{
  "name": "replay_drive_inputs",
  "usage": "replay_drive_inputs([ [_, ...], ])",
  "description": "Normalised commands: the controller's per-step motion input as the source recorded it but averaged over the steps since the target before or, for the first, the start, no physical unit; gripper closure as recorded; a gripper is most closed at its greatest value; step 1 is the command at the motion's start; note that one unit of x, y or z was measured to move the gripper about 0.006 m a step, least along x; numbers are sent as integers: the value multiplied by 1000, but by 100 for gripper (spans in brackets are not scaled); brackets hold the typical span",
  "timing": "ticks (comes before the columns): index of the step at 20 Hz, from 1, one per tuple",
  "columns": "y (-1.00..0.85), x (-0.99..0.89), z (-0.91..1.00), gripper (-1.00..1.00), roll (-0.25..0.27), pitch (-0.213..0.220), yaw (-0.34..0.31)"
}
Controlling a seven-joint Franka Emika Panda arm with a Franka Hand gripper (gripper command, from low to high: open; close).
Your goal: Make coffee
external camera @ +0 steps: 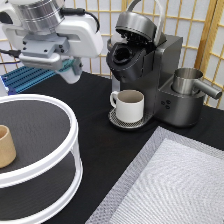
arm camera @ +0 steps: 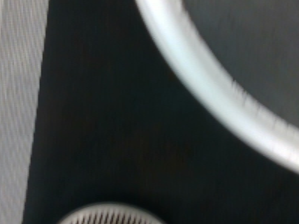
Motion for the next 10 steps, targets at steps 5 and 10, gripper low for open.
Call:
replay_drive_inputs([
  [5, 405, 111, 282, 100, 348, 35, -9],
  [10, 358, 382, 430, 100, 255, 3, -54],
])
